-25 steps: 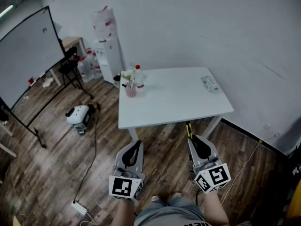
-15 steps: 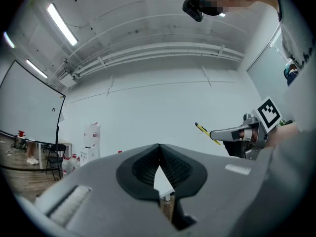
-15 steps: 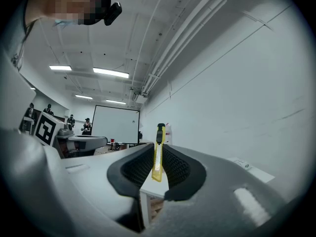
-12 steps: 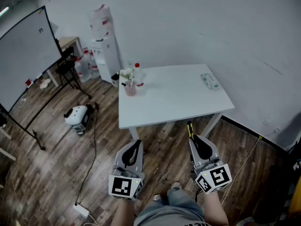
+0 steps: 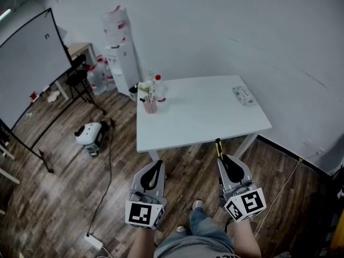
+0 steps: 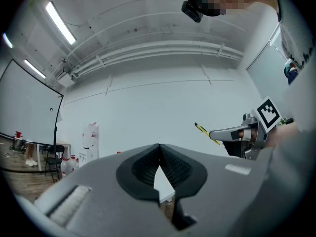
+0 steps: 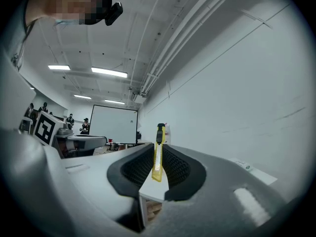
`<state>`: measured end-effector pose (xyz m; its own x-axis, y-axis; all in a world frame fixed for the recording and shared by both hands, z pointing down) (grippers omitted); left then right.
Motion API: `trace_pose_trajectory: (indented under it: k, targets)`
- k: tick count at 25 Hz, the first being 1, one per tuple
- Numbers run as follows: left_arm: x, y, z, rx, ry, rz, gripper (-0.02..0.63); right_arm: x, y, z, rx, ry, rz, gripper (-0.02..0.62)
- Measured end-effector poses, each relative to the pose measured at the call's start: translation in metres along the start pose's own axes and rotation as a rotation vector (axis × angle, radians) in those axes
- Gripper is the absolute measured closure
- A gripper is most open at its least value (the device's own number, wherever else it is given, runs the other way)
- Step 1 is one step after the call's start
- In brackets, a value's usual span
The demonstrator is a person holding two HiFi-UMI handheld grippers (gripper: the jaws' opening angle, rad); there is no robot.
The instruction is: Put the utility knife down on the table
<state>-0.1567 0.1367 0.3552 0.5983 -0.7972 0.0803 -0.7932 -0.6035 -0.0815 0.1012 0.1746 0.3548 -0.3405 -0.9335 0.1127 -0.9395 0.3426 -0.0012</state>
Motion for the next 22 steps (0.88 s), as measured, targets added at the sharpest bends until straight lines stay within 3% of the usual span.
trace_pose_trajectory:
  k: [22]
  targets:
    - [0.104,0.039,0.011,-0.008,0.0,0.063,0.594,0.112,-0.074,0.016,-0.006,0.008,0.09,0.543]
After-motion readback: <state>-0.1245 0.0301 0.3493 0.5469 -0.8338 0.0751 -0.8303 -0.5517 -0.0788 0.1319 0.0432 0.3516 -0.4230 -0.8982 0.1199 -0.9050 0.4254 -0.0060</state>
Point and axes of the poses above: the fingertips, and each gripper's own axes: x forward along the fingers, y to its left, z out of its top, the point moved 9 cm from there along -x, backward along the fingers, and after that the axes turned 12 degrees about y, right-handed, at the moved point
